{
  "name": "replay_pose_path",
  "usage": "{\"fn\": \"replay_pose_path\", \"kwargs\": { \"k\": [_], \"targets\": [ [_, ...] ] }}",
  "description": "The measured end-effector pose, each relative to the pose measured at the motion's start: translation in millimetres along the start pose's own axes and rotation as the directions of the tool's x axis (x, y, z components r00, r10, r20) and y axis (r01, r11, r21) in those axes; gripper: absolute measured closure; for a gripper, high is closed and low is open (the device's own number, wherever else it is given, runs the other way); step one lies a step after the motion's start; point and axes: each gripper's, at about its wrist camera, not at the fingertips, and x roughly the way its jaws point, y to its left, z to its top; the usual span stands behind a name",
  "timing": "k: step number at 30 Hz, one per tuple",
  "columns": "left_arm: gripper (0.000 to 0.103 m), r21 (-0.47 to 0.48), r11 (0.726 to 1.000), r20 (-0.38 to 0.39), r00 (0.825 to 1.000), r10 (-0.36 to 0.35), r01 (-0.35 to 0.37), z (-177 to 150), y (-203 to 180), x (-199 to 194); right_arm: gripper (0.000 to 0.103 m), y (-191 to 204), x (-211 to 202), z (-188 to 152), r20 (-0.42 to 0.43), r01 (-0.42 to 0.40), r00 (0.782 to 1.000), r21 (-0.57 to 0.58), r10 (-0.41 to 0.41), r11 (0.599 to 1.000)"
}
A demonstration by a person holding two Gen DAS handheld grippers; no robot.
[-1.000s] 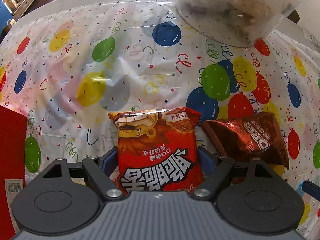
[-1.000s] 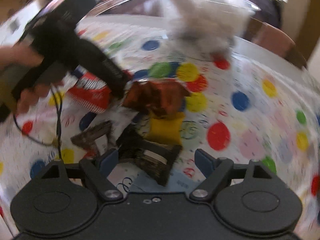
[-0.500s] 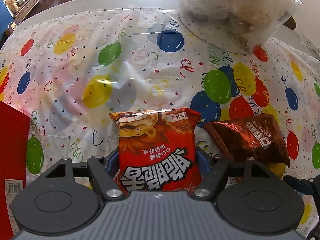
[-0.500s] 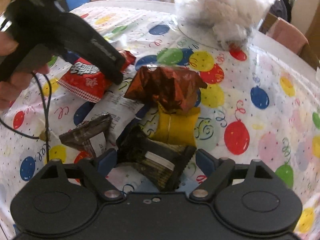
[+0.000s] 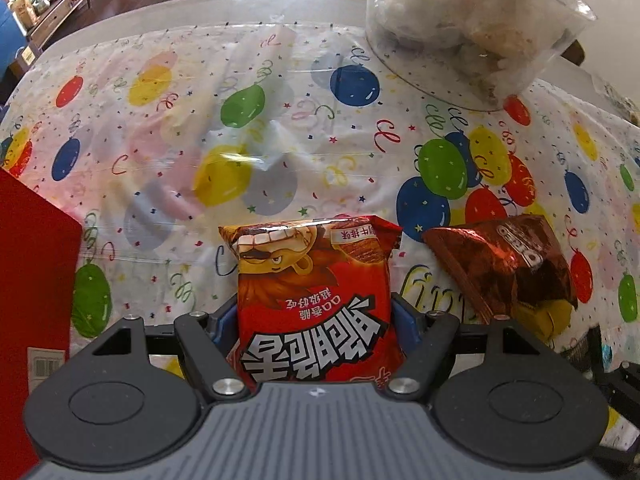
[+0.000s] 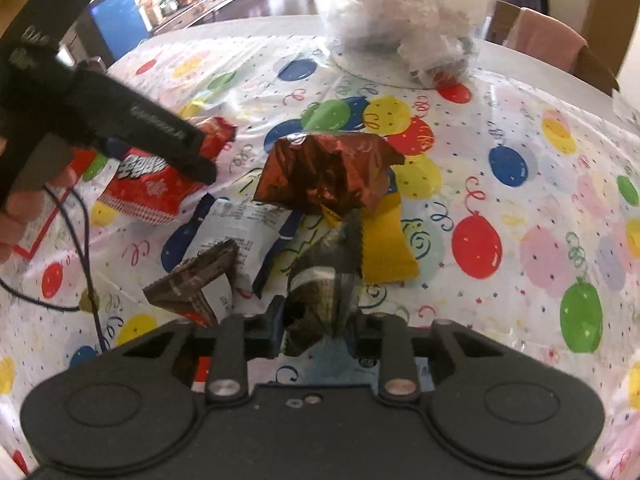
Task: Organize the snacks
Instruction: 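Carry the chip bag and dark packet over the cardboard box with both tools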
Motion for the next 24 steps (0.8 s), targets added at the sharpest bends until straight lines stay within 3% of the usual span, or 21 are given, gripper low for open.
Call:
{"fn": "replay_pose_path", "kwargs": {
  "k": [13,24],
  "targets": [
    [0.029,0.050,0.997,0.040,0.997,-0.067,0.065,-16.8,19.9,-57.7,0.079,8.4,-50.8,-7.4,0.103,0.010,0.995,0.078,-0.018,0.997],
    [0.029,0.113,0.989,0.064,0.993,-0.102,0.094,-33.6,50.1,-116.2,0.079,57.8,-101.9,5.9,0.147,-0.013,0.989,0.058,0.004,0.998]
  ]
}}
